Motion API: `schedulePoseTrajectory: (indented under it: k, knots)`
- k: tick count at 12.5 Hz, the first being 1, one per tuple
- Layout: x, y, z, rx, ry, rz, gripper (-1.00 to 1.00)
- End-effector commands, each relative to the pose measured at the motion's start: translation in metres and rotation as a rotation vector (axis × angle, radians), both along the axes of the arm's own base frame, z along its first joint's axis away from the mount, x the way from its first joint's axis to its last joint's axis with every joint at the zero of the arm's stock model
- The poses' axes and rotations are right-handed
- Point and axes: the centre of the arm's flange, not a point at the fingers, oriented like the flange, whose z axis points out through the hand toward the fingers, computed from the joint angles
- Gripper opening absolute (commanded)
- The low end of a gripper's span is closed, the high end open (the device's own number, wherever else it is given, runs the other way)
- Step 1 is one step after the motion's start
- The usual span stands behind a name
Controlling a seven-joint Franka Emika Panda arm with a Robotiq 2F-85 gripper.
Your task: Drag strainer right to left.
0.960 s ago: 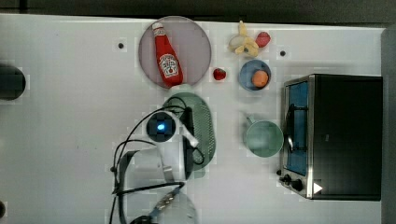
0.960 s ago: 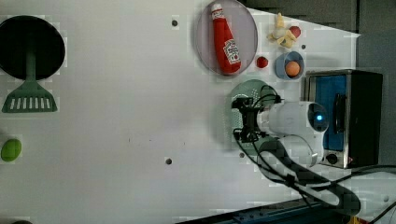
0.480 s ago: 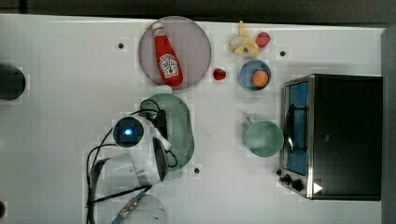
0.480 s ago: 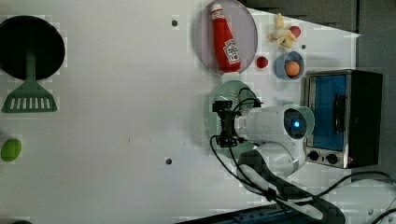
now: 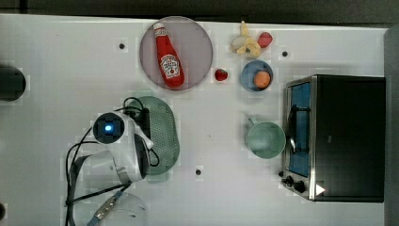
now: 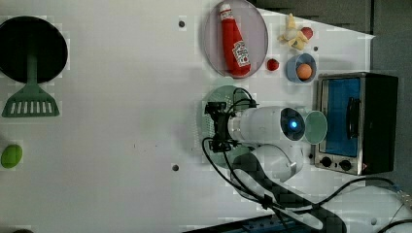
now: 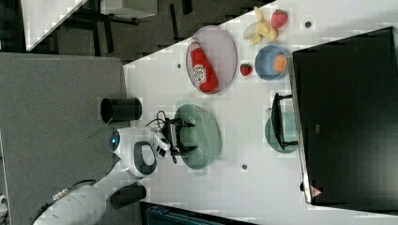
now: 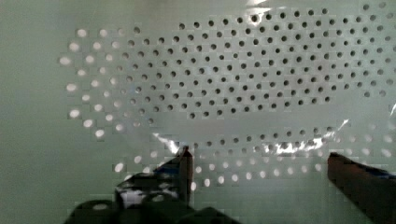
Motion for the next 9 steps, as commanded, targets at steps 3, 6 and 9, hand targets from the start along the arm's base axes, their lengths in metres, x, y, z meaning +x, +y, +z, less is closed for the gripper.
schedulePoseTrajectory:
  k: [3, 6, 9]
  knots:
    - [-0.004, 0.057, 0.006, 0.001, 0.002, -0.037, 1.0]
    - [-0.003, 0.083, 0.005, 0.007, -0.004, -0.052, 1.0]
    - [-0.003, 0.106, 0.003, 0.013, -0.009, -0.039, 1.0]
